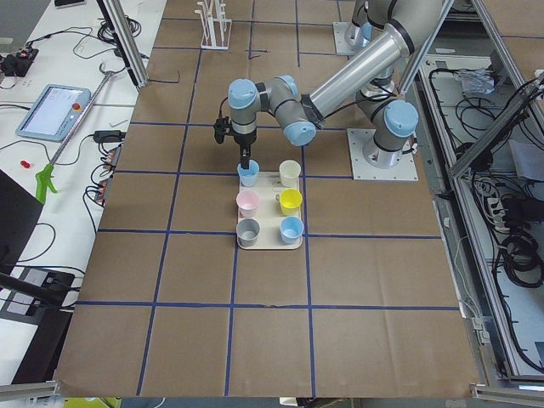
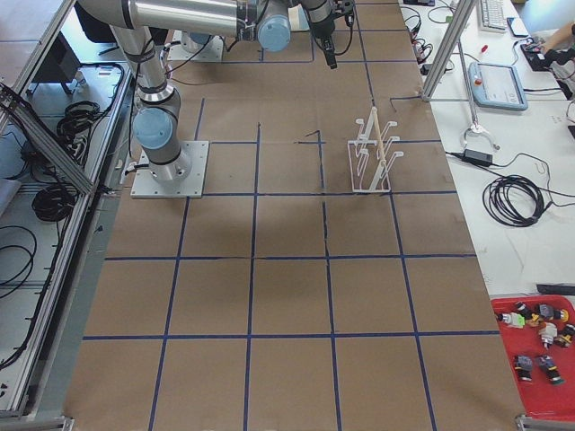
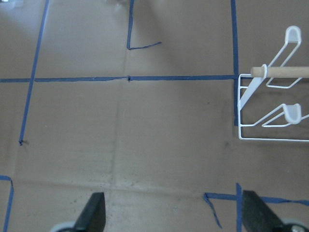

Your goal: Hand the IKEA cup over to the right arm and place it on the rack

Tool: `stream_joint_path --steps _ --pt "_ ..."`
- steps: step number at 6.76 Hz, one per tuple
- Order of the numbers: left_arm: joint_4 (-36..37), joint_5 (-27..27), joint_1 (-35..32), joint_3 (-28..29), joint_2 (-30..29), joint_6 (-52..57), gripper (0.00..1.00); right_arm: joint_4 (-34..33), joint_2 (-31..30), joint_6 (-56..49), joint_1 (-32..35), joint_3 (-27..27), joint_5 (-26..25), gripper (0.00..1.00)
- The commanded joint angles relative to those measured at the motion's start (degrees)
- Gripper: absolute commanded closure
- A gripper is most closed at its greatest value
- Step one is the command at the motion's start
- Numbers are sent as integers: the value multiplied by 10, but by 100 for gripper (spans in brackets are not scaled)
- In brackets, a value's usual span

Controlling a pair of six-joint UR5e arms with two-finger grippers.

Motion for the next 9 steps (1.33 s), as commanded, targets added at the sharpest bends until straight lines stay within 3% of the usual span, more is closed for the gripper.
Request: stream_joint_path --steps 1,3,4,5,6,7,8,9 --pt "15 7 1 -18 1 5 1 -167 3 120 0 59 91 0" --pt "14 16 1 -18 -5 5 1 -222 -8 282 4 84 113 0" --pt "14 15 1 -18 -6 3 5 -279 -7 324 4 107 137 0" --pt "15 16 1 -17 -5 4 21 -370 -7 409 4 144 160 0" --pt "14 17 1 -15 -4 5 51 -478 1 486 5 181 181 0" --pt "14 29 2 -13 -5 6 77 -533 -2 536 5 211 183 0" --pt "17 50 2 -12 -4 6 98 -548 -8 593 5 222 183 0" --pt "17 48 3 -15 -3 6 100 -572 -3 638 6 223 183 0"
